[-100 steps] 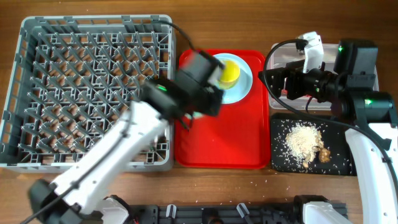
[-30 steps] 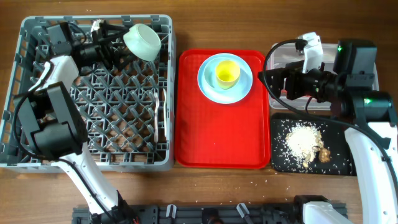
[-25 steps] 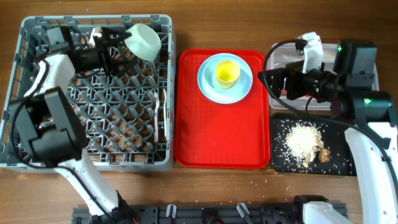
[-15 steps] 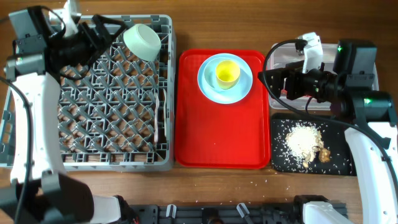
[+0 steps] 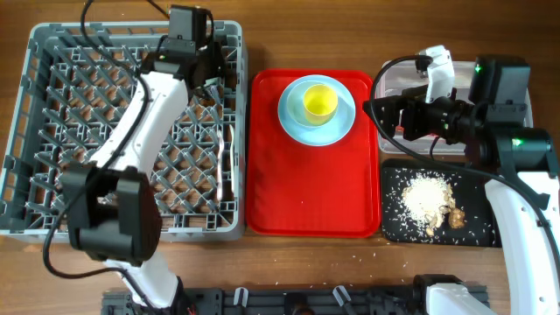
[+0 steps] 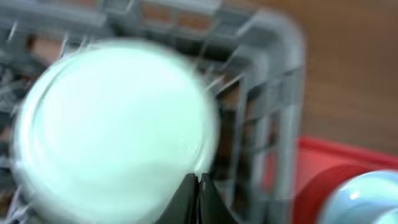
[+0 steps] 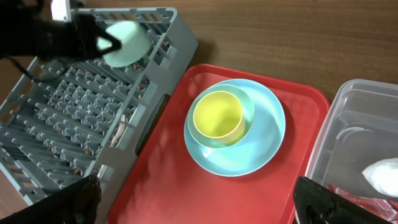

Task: Sort waste into correct bins and load items into the dishwasher rack
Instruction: 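Lower the bowl into the rack slots and open the left gripper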

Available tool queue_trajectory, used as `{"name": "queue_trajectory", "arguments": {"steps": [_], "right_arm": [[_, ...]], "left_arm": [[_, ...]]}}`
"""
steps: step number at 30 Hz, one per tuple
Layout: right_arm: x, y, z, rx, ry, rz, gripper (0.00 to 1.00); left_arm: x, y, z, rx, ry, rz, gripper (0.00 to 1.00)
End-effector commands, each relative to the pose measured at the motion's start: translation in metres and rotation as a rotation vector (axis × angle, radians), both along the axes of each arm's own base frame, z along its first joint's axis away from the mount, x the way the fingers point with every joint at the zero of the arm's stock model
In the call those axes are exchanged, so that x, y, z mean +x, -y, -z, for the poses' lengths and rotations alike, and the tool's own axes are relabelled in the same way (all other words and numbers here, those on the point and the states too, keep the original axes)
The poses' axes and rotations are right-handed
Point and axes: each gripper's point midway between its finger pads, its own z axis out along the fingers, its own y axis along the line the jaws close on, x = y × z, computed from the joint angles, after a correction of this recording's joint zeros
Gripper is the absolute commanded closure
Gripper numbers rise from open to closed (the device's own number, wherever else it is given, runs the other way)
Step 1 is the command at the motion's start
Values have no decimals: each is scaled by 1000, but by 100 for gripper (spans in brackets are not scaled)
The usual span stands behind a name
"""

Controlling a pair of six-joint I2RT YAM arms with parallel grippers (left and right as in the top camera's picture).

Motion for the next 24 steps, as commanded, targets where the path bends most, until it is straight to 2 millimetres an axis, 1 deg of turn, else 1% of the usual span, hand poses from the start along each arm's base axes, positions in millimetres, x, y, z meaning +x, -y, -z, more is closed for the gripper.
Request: {"name": "queue_trajectory", "arguments": {"steps": [1, 2, 3, 4, 5, 6, 7, 8, 9, 10, 11, 13, 15, 16, 18, 19, 20, 21, 22, 23, 24], "right_arm": [[2, 0, 2, -11, 3, -9, 0], [2, 0, 2, -11, 3, -9, 0], [1, 0, 2, -11, 3, -9, 0], [1, 0, 3, -11, 3, -9, 0], [2, 0, 3, -11, 2, -9, 0], [2, 0, 3, -11, 2, -9, 0], [2, 0, 3, -11, 2, -9, 0], [2, 0, 3, -11, 2, -9, 0], [2, 0, 3, -11, 1, -9, 0], [2, 0, 3, -11, 1, -9, 0], [2, 0, 3, -11, 2, -9, 0], [2, 0, 3, -11, 1, -9, 0], [2, 0, 3, -11, 2, -9, 0], [2, 0, 3, -11, 1, -9, 0], [2, 0, 3, -11, 2, -9, 0], [2, 0, 3, -11, 2, -9, 0], [2, 0, 3, -11, 2, -9, 0], [2, 0, 3, -11, 2, -9, 0], [2, 0, 3, -11, 2, -9, 0], [2, 0, 3, -10, 1, -9, 0], [2, 0, 3, -11, 1, -9, 0]], "left_arm": [[-10, -31, 3, 93, -44, -69, 96], [-14, -32, -4, 93, -41, -69, 96], [-17, -33, -17, 89, -19, -70, 96], [-19, -33, -34, 81, 13, -71, 96], [-24, -32, -59, 60, 64, -70, 96], [-29, -32, -74, 49, 90, -73, 96], [-35, -33, -86, 45, 106, -74, 96], [-38, -33, -91, 44, 115, -75, 96], [-38, -33, -97, 40, 131, -75, 84], [-38, -33, -97, 41, 132, -75, 81], [-37, -35, -94, 46, 126, -80, 81], [-39, -47, -79, 70, 78, -127, 92], [-47, -68, -64, 101, 15, -226, 94], [-50, -75, -59, 106, -7, -242, 94], [-51, -81, -47, 70, -50, -241, 85], [-50, -78, -41, 42, -69, -228, 82], [-49, -73, -29, 0, -103, -205, 79], [-49, -68, -21, -22, -128, -189, 72], [-50, -62, -10, -47, -163, -171, 59], [-50, -54, -4, -97, -184, -144, 39], [-50, -48, -4, -170, -194, -145, 36]]}}
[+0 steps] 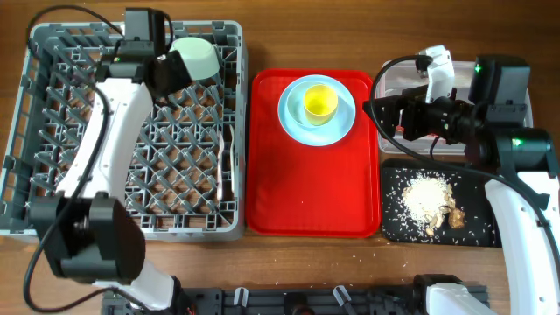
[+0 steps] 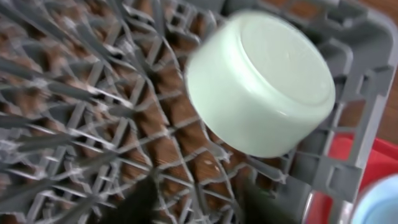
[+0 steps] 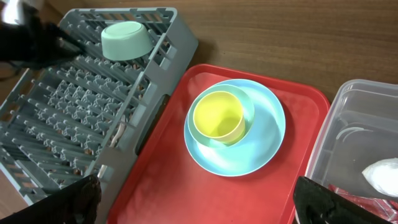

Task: Sort waste into correct bins and load items into the dishwasher rack
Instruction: 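Lower the bowl into the rack slots and open the left gripper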

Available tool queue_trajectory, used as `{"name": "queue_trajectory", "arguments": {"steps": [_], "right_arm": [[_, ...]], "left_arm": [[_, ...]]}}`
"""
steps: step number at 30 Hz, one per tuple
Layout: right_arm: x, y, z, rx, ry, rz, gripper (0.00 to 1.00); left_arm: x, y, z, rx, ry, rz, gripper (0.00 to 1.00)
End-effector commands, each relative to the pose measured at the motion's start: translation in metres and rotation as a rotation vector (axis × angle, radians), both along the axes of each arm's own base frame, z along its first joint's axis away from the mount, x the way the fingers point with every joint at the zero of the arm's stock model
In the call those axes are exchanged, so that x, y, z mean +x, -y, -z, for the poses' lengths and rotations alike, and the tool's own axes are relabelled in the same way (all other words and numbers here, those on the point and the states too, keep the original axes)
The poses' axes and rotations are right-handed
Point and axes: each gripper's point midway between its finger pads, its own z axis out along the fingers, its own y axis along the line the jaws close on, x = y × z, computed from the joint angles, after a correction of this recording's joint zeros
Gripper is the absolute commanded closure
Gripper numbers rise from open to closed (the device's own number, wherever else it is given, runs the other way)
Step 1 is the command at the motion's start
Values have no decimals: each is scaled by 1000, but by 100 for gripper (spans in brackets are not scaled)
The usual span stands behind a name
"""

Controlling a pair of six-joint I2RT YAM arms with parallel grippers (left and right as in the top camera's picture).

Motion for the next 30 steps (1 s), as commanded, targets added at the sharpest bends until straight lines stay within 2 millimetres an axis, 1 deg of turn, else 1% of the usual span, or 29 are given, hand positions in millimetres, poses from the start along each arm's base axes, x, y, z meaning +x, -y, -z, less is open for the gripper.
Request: {"name": "queue_trajectory", "arguments": {"steps": [1, 2, 3, 4, 5, 7, 9, 10, 11, 14, 16, 19, 21, 22, 26, 28, 30], "right_arm": [[2, 0, 3, -11, 2, -9, 0], [2, 0, 3, -11, 2, -9, 0], [2, 0, 3, -11, 2, -9, 0], [2, 0, 3, -11, 2, -9, 0], [2, 0, 3, -11, 2, -9, 0], [2, 0, 3, -11, 2, -9, 0], [2, 0, 3, -11, 2, -9, 0], [2, 0, 3, -11, 2, -9, 0], [2, 0, 3, -10, 1, -9, 0], [2, 0, 3, -11, 2, -9, 0], [2, 0, 3, -11, 2, -9, 0], [2, 0, 3, -11, 1, -9, 0], [2, 0, 3, -11, 2, -9, 0], [2, 0, 3, -11, 2, -9, 0], [2, 0, 3, -11, 2, -9, 0], [2, 0, 3, -10, 1, -9, 0], [2, 0, 3, -11, 2, -9, 0]], "left_arm": [[1, 25, 10, -266, -34, 11, 32], [5, 33, 2, -393, -15, 40, 23], [9, 36, -12, -584, 13, 51, 6], [11, 32, -19, -656, 30, 59, 2], [12, 24, -19, -687, 29, 32, 0], [14, 11, -8, -736, 23, -49, 0], [19, 21, -4, -838, 48, -45, 0], [21, 22, -1, -869, 54, -75, 0], [25, 22, 6, -906, 65, -124, 0], [22, 21, 27, -970, 42, -240, 0], [23, 15, 34, -928, 51, -279, 0], [31, 12, 32, -907, 90, -295, 2], [34, 10, 35, -865, 105, -318, 12], [35, 13, 37, -836, 110, -323, 17], [46, 19, 32, -790, 169, -307, 17], [46, 17, 38, -775, 163, -308, 15], [46, 17, 49, -774, 142, -317, 16]]}}
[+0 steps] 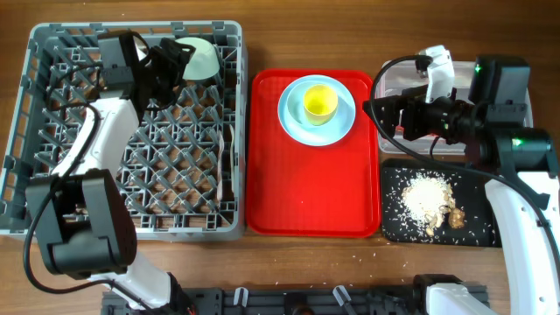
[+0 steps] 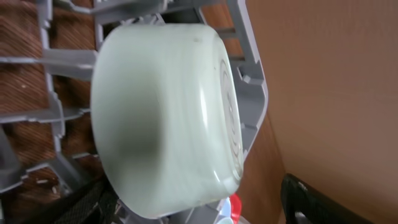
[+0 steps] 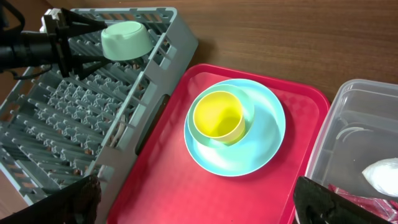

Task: Sort waste into correct bins and load items into the dishwasher rack
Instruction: 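Lower the bowl into the rack slots and open the left gripper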

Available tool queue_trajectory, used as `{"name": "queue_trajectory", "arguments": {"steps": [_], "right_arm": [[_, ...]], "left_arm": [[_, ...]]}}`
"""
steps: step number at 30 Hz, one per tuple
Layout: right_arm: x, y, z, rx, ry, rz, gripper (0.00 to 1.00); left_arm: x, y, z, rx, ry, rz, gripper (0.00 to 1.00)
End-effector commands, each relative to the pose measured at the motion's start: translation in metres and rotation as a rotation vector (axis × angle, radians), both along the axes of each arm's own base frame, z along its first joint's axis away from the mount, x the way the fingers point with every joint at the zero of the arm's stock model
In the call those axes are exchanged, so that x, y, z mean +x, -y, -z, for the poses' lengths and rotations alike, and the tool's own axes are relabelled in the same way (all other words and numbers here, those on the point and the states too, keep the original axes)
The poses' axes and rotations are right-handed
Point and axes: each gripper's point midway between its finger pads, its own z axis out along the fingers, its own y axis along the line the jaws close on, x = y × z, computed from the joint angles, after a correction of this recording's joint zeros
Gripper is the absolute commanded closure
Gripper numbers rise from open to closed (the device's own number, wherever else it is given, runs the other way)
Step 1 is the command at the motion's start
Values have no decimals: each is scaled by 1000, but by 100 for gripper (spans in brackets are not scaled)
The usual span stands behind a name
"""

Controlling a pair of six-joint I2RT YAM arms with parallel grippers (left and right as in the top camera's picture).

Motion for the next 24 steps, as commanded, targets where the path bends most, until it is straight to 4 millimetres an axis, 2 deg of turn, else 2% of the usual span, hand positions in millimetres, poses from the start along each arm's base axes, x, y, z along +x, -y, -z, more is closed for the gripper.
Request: {"name": "queue_trajectory", "arguments": {"steps": [1, 3, 4, 6, 10, 16, 22, 24], "right_arm": [[2, 0, 3, -11, 2, -9, 0], [2, 0, 3, -10, 1, -9, 0], [2, 0, 3, -11, 2, -9, 0], [2, 0, 3, -11, 2, -9, 0], [2, 0, 3, -11, 1, -9, 0], [2, 0, 3, -11, 2, -9, 0], [2, 0, 3, -11, 2, -9, 0], [2, 0, 3, -11, 2, -9, 0]], "left_arm": [[0, -5, 28, 14, -55, -17, 18], [1, -5, 34, 12, -67, -17, 21], [1, -5, 35, 12, -69, -17, 25], [2, -4, 32, 8, -56, -12, 29], [7, 3, 9, -43, 19, 38, 34], [3, 12, -9, -78, 54, 80, 41], [-3, 13, -55, -49, 156, 99, 49], [-8, 15, -64, -56, 159, 108, 53]]}}
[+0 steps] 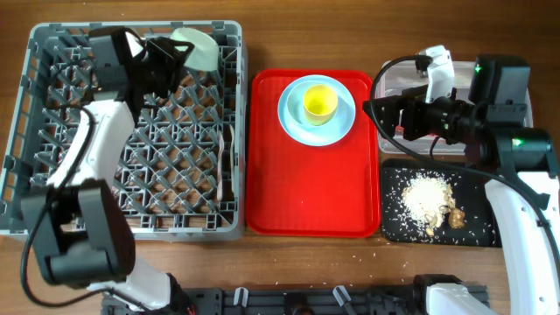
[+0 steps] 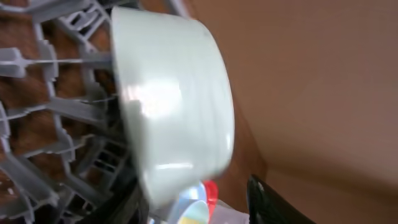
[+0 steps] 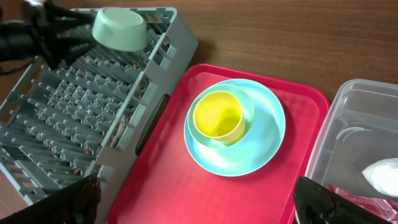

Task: Sort waste into correct bins and load items into the dishwasher rack
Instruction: 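Lower the bowl into the rack slots and open the left gripper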

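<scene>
A pale green bowl (image 1: 198, 47) stands tipped on edge in the far right corner of the grey dishwasher rack (image 1: 26, 131), its base towards the right wrist camera (image 3: 119, 28). My left gripper (image 1: 166, 54) reaches it from the left. In the left wrist view the bowl (image 2: 177, 106) fills the frame and its lower edge dips between the open fingers (image 2: 258, 196), with a gap on the right side. A yellow cup (image 1: 320, 102) sits on a blue plate (image 1: 293, 122) on the red tray (image 1: 306, 192). My right gripper (image 1: 391, 116) hangs wide open and empty above the tray's right side.
A clear bin (image 1: 398, 80) with a crumpled white item stands at the far right. In front of it is a black tray (image 1: 398, 223) with rice and food scraps. A piece of cutlery (image 1: 222, 166) lies in the rack.
The bowl has shifted towards the rack's far rim and stands more on edge. My left gripper's fingers are closer together around its lower edge. The right arm has not moved.
My left gripper was over the rack's far right corner, fingers shut, with the bowl right before it. Then the bowl lay base-up in that corner and the gripper was off to the left. Then the gripper, open, faced the bowl from the left, and now it straddles its edge.
</scene>
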Available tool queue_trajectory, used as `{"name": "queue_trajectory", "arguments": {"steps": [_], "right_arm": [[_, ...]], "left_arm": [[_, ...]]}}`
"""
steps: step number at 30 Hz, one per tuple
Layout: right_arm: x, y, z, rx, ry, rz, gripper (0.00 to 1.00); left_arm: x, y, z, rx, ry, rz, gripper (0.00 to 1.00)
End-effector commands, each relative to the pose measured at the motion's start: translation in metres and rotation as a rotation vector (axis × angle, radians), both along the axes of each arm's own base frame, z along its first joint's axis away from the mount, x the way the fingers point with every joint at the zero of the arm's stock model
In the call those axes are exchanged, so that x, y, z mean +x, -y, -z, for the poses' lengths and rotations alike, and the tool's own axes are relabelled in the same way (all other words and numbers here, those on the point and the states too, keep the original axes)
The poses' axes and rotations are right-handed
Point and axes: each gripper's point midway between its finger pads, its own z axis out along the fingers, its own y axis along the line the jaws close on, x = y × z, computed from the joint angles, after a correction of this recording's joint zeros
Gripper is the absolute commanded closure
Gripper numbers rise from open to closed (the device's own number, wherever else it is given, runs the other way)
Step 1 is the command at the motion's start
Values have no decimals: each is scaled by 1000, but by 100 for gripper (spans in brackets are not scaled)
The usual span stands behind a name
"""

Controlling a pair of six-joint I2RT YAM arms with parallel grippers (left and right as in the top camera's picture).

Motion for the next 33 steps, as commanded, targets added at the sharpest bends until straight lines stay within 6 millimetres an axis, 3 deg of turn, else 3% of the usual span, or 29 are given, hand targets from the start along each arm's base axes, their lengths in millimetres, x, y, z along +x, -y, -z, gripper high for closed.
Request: {"name": "queue_trajectory", "arguments": {"steps": [1, 3, 9, 10, 16, 20, 27, 33], "right_arm": [[2, 0, 3, -11, 2, -9, 0], [2, 0, 3, -10, 1, -9, 0], [2, 0, 3, -11, 2, -9, 0], [2, 0, 3, -11, 2, -9, 0], [2, 0, 3, -11, 1, -9, 0], [2, 0, 3, -11, 2, -9, 0], [2, 0, 3, -11, 1, -9, 0], [2, 0, 3, -11, 1, -9, 0]], "left_arm": [[-11, 5, -22, -6, 35, 37, 53], [-16, 3, -16, 8, 8, 40, 48], [-29, -23, 18, 181, -109, -35, 3], [-27, -23, 19, 182, -108, -38, 2], [7, -20, 42, 91, -78, -90, 9], [29, -5, 26, 121, 52, -80, 11], [24, -2, 39, 173, -3, -111, 44], [24, -3, 38, 175, -3, -113, 58]]}}
